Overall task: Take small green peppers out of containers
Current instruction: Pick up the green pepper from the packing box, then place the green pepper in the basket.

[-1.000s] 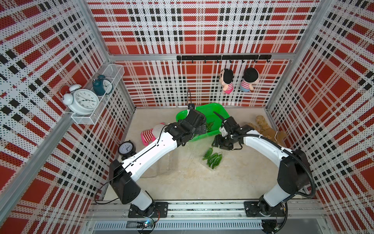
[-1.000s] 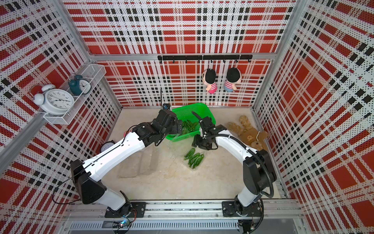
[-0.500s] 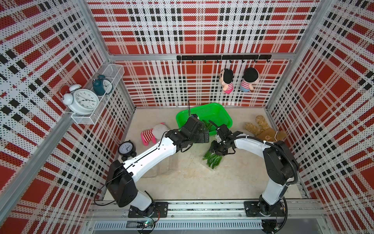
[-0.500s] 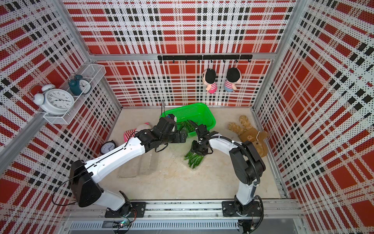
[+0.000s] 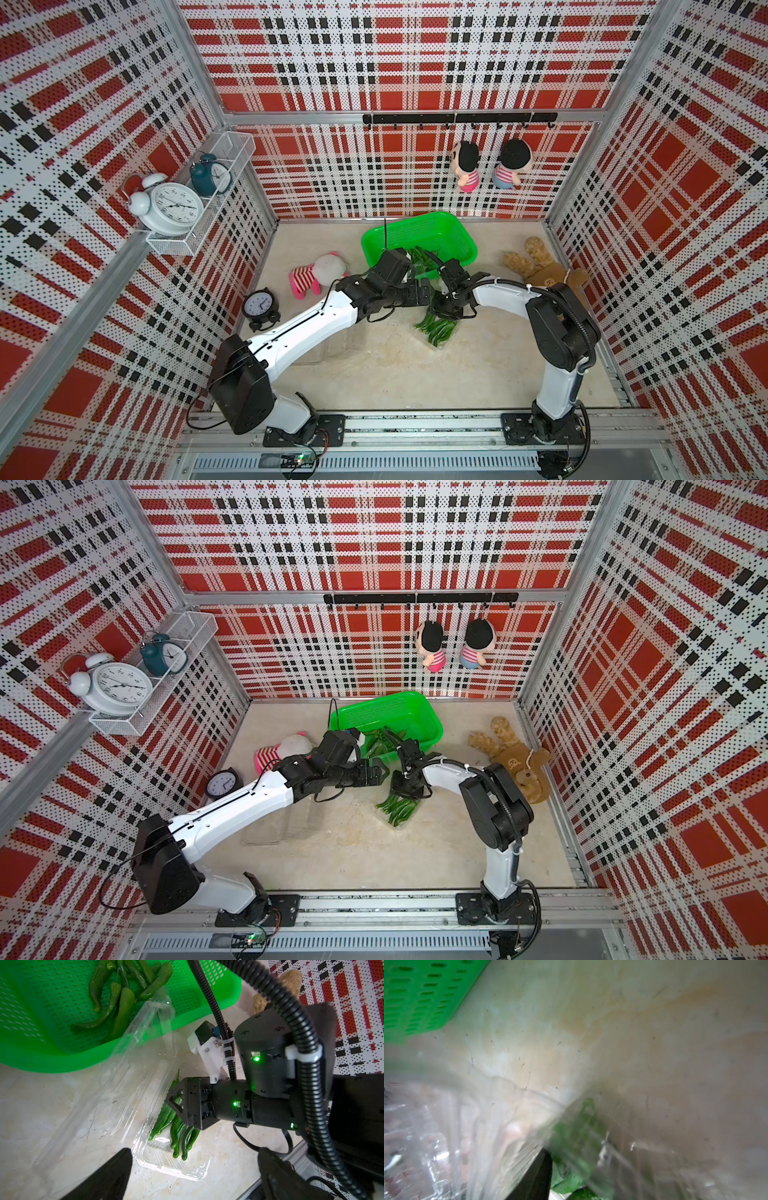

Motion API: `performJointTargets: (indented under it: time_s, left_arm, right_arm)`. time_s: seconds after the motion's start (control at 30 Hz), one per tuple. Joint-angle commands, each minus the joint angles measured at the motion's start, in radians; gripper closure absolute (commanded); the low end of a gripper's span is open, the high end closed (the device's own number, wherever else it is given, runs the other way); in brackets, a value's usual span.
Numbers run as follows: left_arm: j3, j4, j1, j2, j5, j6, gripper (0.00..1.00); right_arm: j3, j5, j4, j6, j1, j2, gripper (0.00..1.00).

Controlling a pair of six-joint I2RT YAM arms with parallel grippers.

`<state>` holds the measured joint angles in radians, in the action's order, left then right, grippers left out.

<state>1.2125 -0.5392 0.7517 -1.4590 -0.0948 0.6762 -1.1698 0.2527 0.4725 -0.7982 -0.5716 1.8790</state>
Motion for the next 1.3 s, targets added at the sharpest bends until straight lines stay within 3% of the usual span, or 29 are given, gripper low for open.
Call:
performJointTargets:
  time_s: [0.0,0.2,0.33,0.87,1.07,1.27]
  left_arm:
    - [0.002,0.001,-0.006,0.025,-0.009,-0.002,0.03]
    - [0.018,-0.023,-0.006,0.016,0.008,-0.031,0.03]
    - [0.029,-0.033,-0.006,0.01,0.02,-0.05,0.03]
    - [0.041,-0.061,-0.03,0.082,0.133,-0.063,0.02]
    - [0.063,-0.068,-0.048,0.118,0.184,-0.061,0.02]
    - [0.063,-0.068,-0.076,0.143,0.216,-0.056,0.02]
  right_arm:
    - [-0.016,-0.036,-0.023,-0.007,-0.015,0.021,0.59]
    - [0.015,-0.037,-0.058,-0.021,-0.019,0.003,0.77]
    - [0.046,-0.033,-0.086,-0.035,-0.018,-0.037,0.83]
    - [0.058,-0.042,-0.04,-0.067,-0.017,-0.277,0.87]
    - [-0.059,-0.103,0.039,-0.043,-0.006,-0.341,0.87]
    - [-0.265,-0.12,0.058,0.043,0.073,-0.288,0.87]
